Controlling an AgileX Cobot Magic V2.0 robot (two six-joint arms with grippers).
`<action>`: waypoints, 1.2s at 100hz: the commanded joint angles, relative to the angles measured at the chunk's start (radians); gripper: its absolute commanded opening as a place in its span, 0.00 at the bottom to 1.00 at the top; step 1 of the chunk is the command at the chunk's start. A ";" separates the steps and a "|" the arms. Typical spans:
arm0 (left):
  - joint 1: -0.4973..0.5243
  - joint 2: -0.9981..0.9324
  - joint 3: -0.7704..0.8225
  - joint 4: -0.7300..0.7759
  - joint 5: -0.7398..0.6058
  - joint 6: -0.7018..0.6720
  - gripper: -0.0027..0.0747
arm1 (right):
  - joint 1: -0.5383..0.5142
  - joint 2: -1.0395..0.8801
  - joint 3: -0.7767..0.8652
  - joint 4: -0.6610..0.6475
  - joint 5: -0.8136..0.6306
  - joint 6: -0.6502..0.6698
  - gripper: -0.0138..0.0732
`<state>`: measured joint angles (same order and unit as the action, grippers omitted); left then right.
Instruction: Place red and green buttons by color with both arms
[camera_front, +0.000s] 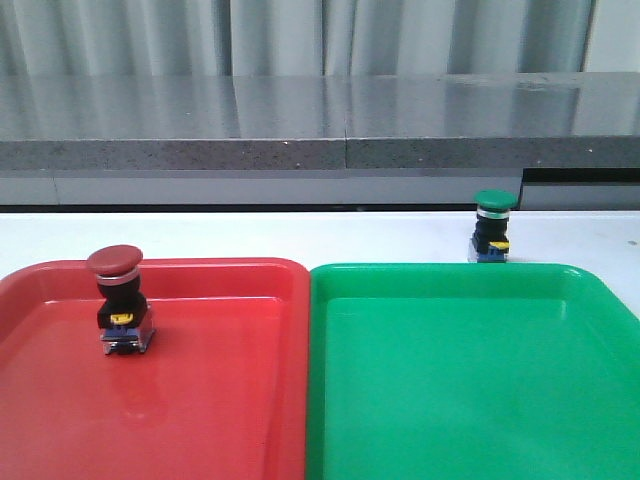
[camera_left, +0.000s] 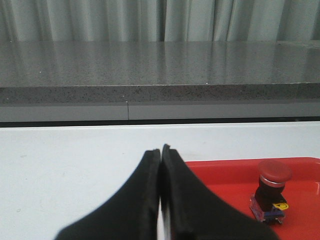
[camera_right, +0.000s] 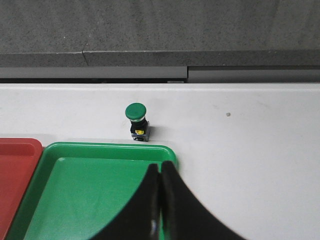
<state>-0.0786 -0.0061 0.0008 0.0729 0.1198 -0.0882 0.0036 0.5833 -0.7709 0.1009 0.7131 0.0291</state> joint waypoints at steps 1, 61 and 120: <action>0.002 -0.030 0.042 -0.003 -0.087 -0.006 0.01 | -0.007 0.041 -0.035 0.035 -0.088 0.001 0.08; 0.002 -0.030 0.042 -0.003 -0.087 -0.006 0.01 | 0.007 0.071 -0.035 0.090 0.035 0.001 0.80; 0.002 -0.030 0.042 -0.003 -0.087 -0.006 0.01 | 0.008 0.365 -0.232 0.103 0.053 0.001 0.81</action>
<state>-0.0786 -0.0061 0.0008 0.0729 0.1194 -0.0882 0.0097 0.8760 -0.9313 0.1897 0.8175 0.0297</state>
